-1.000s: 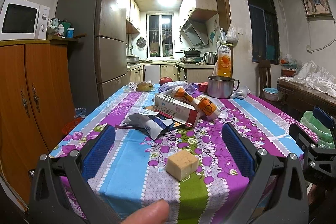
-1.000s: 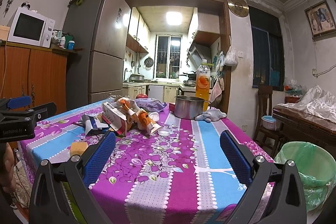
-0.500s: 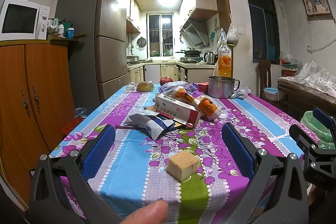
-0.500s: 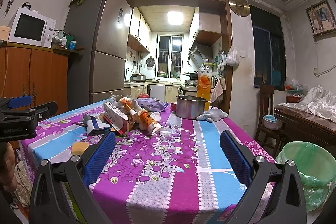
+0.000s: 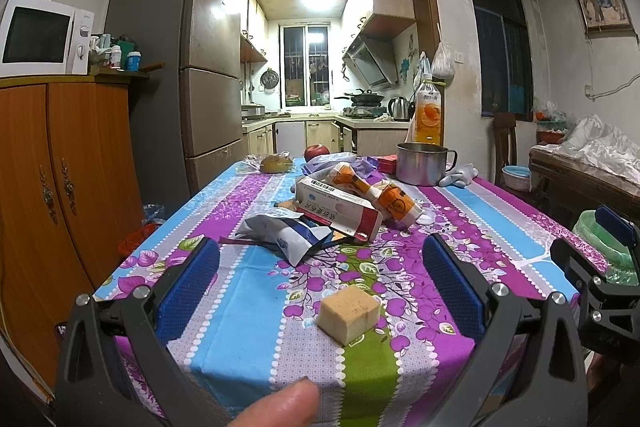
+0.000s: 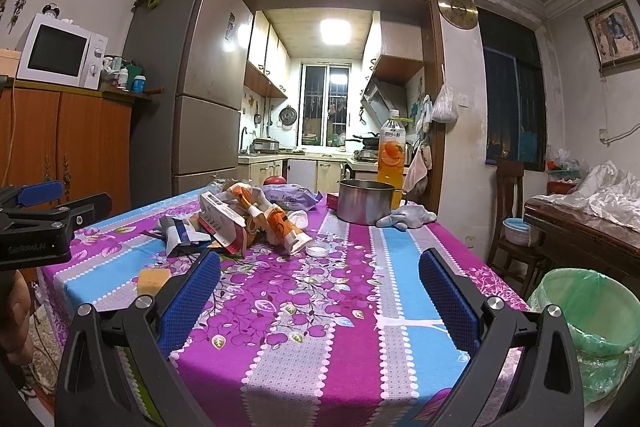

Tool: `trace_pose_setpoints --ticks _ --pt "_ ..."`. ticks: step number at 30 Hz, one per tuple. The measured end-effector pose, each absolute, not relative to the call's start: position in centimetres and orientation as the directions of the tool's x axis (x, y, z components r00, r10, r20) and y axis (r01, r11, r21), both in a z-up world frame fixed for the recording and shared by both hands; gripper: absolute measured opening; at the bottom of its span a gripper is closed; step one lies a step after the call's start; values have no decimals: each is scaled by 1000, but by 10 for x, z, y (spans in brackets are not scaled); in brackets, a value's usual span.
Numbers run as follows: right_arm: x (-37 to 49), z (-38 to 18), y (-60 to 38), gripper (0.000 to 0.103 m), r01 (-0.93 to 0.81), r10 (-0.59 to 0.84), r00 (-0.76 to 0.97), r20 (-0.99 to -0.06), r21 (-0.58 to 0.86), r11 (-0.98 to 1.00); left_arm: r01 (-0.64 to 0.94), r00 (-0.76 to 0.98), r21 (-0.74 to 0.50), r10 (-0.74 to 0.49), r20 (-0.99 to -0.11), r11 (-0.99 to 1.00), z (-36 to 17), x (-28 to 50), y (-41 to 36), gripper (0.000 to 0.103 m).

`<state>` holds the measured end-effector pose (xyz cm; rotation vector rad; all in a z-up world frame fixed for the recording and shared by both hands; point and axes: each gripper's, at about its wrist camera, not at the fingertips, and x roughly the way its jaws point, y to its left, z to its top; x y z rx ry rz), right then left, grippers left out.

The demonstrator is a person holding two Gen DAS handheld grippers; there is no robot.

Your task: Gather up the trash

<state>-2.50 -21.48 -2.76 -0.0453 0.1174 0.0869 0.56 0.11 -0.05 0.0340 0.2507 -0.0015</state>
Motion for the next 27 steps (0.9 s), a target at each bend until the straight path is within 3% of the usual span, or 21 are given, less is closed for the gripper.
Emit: trace_pose_setpoints --ticks 21,27 --pt "-17 -33 -215 99 -106 100 984 -147 -36 994 27 959 40 -15 -283 999 -8 17 0 98" --pt "-10 -37 -215 99 -112 105 981 -165 -35 993 63 934 15 -54 -353 998 -25 32 2 98"
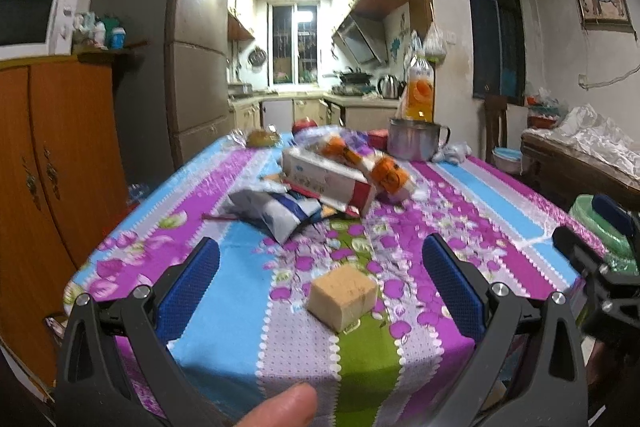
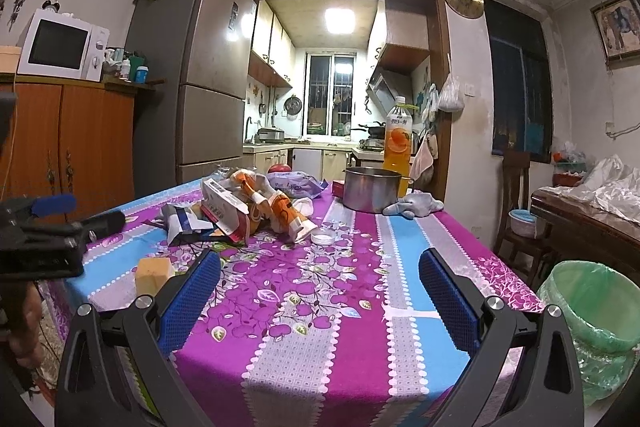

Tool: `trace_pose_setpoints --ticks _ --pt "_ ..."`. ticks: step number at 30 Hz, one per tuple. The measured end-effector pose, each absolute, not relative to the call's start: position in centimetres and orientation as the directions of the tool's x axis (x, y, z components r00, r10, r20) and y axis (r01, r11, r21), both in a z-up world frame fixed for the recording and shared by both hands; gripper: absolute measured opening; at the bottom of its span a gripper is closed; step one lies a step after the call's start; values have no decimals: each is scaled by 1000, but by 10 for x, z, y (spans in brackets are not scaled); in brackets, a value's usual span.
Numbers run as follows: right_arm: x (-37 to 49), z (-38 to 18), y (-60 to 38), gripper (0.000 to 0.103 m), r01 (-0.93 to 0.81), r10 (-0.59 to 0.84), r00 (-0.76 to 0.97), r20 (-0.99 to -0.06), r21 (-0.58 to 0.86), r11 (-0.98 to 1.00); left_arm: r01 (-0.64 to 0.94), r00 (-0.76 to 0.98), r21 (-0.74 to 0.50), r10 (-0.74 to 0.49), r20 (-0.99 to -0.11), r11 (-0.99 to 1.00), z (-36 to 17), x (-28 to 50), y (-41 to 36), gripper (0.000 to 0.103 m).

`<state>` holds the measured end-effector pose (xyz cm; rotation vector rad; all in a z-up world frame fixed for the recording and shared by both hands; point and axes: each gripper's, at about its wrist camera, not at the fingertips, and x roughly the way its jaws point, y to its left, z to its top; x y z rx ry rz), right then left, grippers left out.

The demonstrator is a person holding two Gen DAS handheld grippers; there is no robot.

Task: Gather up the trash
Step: 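Grasp the tan sponge with the left gripper while the right gripper grasps the orange wrapper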

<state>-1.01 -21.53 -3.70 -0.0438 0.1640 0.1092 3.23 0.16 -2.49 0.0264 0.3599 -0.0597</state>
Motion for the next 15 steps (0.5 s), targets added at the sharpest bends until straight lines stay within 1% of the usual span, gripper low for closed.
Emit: trace_pose_setpoints --ticks 2,4,6,12,13,15 --pt "-6 -39 -215 99 -114 107 979 -176 -34 993 87 913 10 -75 -400 996 -36 44 3 98" --pt "-1 -42 -216 99 -117 108 976 -188 -35 993 112 899 5 -99 -427 994 -44 52 4 98" --pt "7 -45 -215 99 -127 118 970 -211 -27 992 164 869 -12 -150 -471 986 -54 65 4 98" --pt "34 -50 -212 99 -184 172 948 -268 -21 983 155 826 -75 -171 -538 985 -71 94 12 97" --pt "42 -49 -212 99 -205 193 939 -286 -13 979 159 820 -75 -174 -545 984 -73 97 11 96" --pt "61 -49 -211 99 -253 241 911 -333 7 967 164 805 -79 -180 -565 983 -77 102 10 91"
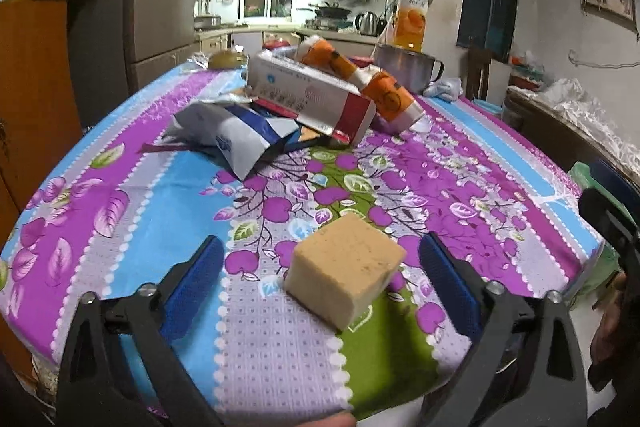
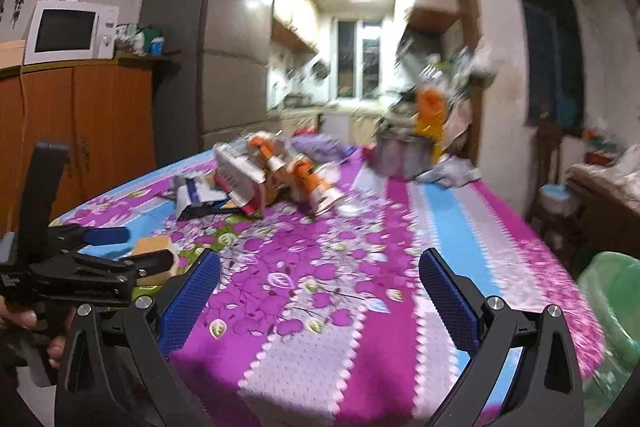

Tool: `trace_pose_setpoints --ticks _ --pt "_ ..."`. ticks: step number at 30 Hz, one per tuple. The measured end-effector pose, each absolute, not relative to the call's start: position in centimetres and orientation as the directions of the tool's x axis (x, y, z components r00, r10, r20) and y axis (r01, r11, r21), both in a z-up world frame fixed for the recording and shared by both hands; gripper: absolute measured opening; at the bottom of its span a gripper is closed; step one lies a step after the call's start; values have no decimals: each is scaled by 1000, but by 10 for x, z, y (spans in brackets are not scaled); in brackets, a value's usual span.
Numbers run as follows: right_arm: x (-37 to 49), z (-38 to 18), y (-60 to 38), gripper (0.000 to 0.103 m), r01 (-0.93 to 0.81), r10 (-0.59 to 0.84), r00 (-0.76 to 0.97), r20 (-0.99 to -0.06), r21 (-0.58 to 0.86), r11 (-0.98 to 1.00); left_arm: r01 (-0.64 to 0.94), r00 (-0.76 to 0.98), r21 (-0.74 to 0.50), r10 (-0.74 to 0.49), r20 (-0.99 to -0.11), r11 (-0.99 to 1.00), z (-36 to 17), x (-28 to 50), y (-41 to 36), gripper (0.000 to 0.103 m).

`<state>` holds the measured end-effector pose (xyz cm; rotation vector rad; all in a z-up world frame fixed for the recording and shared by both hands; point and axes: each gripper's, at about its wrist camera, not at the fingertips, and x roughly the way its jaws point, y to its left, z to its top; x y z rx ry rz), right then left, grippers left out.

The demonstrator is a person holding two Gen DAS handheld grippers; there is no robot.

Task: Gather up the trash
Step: 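Grasp the tan sponge with the left gripper while the right gripper grasps the orange wrapper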

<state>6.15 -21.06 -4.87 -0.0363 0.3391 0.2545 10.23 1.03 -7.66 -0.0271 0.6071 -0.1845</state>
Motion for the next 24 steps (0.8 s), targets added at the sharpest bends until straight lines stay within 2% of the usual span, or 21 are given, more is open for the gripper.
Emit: trace_pose_setpoints --ticks 5,9,12,14,18,21,24 --pt "132 -39 -196 99 -430 380 798 -468 0 903 176 777 -94 -197 -597 980 -83 112 10 83" --pt "187 -24 -188 97 -500 424 743 -518 -9 866 179 772 -86 -194 -606 980 -83 116 9 77" --pt "233 -17 -176 85 -537 416 705 -574 -49 842 187 765 -91 -202 -612 978 -81 119 9 71" --pt "263 -18 -168 69 -541 392 687 -612 -69 838 193 763 -83 -203 -614 978 -81 120 6 68" --pt "305 -27 -158 62 -546 369 653 -661 -74 835 199 762 -60 -193 -619 978 -82 122 3 61" --pt "333 -39 -147 52 -555 354 619 -701 -72 829 201 755 -69 -199 -625 977 -80 125 4 49" --pt "343 -49 -143 37 -556 345 603 -720 -67 829 202 750 -72 -202 -630 977 -79 128 5 47"
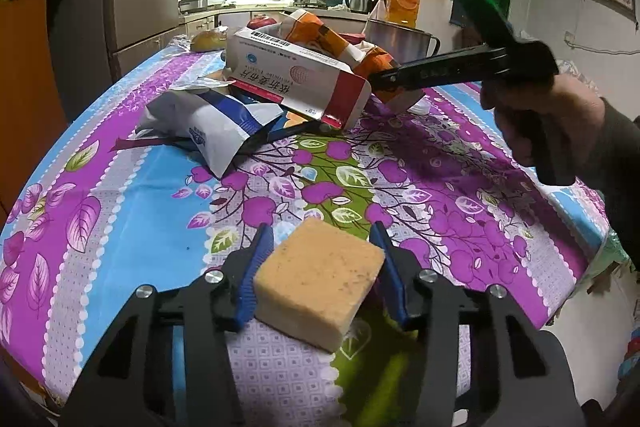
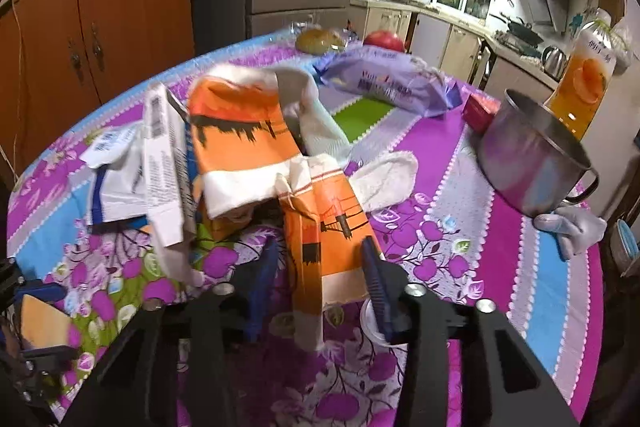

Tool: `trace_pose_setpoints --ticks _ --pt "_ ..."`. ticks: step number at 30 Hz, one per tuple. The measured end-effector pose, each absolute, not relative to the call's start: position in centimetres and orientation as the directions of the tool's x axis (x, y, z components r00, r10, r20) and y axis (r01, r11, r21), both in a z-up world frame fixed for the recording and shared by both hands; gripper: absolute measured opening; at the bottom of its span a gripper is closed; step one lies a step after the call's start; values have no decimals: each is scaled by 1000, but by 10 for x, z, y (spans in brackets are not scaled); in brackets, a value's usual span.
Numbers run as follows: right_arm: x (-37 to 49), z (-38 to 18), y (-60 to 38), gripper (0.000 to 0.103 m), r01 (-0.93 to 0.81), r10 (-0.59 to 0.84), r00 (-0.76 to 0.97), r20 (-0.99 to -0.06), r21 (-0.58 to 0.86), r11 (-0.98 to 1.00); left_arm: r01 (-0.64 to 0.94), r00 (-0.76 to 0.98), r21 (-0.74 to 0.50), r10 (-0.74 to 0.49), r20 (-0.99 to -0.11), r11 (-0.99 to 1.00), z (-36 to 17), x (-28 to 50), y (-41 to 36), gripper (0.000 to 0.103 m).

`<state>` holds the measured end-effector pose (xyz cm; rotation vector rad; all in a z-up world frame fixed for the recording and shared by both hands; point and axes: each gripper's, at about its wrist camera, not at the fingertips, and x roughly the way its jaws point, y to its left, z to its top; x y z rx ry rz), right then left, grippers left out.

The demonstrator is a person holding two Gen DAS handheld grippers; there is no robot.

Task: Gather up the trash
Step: 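Grasp the tan sponge with the left gripper while the right gripper grasps the orange wrapper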

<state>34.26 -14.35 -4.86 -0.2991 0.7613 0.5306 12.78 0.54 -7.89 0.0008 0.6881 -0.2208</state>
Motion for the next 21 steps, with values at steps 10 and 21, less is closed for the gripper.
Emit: trace_pose_setpoints --ticks 10,21 --pt "302 -26 -179 12 -452 369 711 -598 14 892 188 784 -53 -182 -594 981 -71 128 4 41" --pt "195 12 -206 12 -374 368 821 -437 74 924 119 871 -88 -147 -468 989 -14 153 0 40"
